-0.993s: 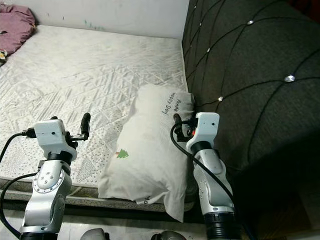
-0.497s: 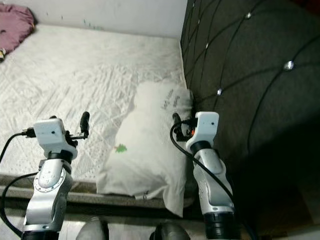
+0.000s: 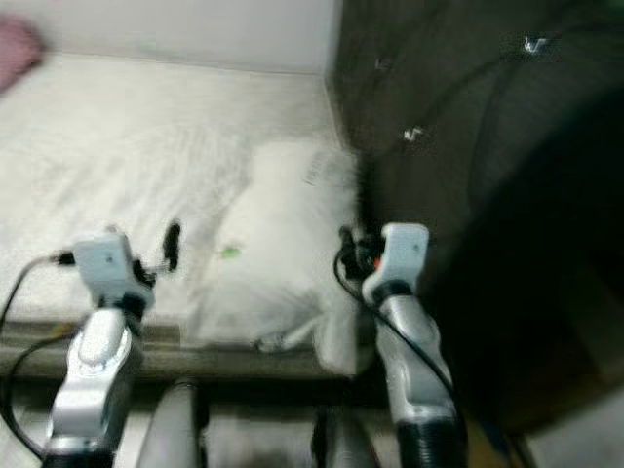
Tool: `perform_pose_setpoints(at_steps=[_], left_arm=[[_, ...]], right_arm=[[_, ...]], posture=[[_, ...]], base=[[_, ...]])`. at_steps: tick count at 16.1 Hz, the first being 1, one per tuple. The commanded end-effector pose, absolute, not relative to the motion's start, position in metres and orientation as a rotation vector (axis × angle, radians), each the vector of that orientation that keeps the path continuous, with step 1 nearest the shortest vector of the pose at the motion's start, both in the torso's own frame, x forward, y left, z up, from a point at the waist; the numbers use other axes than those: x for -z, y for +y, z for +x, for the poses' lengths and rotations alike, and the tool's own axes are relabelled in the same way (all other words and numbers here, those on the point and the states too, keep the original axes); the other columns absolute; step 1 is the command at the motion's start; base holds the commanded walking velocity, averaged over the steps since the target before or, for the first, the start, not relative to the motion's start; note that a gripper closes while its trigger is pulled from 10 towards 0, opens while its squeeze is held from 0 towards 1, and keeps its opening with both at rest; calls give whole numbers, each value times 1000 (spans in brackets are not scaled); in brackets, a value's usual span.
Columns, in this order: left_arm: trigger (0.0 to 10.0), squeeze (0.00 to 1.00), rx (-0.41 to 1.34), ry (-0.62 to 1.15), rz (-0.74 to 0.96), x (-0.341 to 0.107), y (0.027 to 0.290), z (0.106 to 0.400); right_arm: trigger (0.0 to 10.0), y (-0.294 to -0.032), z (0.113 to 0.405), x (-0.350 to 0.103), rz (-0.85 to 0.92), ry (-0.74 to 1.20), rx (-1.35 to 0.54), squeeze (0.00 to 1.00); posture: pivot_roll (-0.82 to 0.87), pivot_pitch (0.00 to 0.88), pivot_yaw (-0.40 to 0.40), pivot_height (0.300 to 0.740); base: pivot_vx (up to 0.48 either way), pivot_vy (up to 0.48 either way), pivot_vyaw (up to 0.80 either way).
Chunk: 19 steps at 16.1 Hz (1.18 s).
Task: Clean up the room
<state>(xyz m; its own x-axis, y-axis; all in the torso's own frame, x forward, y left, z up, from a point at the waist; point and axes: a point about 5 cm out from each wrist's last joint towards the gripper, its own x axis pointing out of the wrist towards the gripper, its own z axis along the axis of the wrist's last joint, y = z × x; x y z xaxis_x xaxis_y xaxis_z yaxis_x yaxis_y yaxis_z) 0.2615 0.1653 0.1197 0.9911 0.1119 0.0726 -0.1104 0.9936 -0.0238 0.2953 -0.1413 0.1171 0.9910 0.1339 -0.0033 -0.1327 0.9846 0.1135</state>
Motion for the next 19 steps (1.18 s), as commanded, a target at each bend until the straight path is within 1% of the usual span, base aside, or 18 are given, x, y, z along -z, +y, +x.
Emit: perform_pose_setpoints(at_steps=[1,6,19], left_arm=[[10000,0,-98,-47,-24,-115,166,261],[10000,0,-81,-62,-27,-118,167,263],[10000,0,-54,-70,-31,-119,164,263]], right_arm=[[10000,-142,294,-112,113,33,-128,0],[10000,-142,297,-115,103,20,-127,0],[10000,-141,299,-115,88,7,-125,0]], posture=[[-4,18,-89,637],[-6,22,-90,637],[-8,20,-89,637]], base=[[0,0,0],[0,0,0],[423,0,0]])
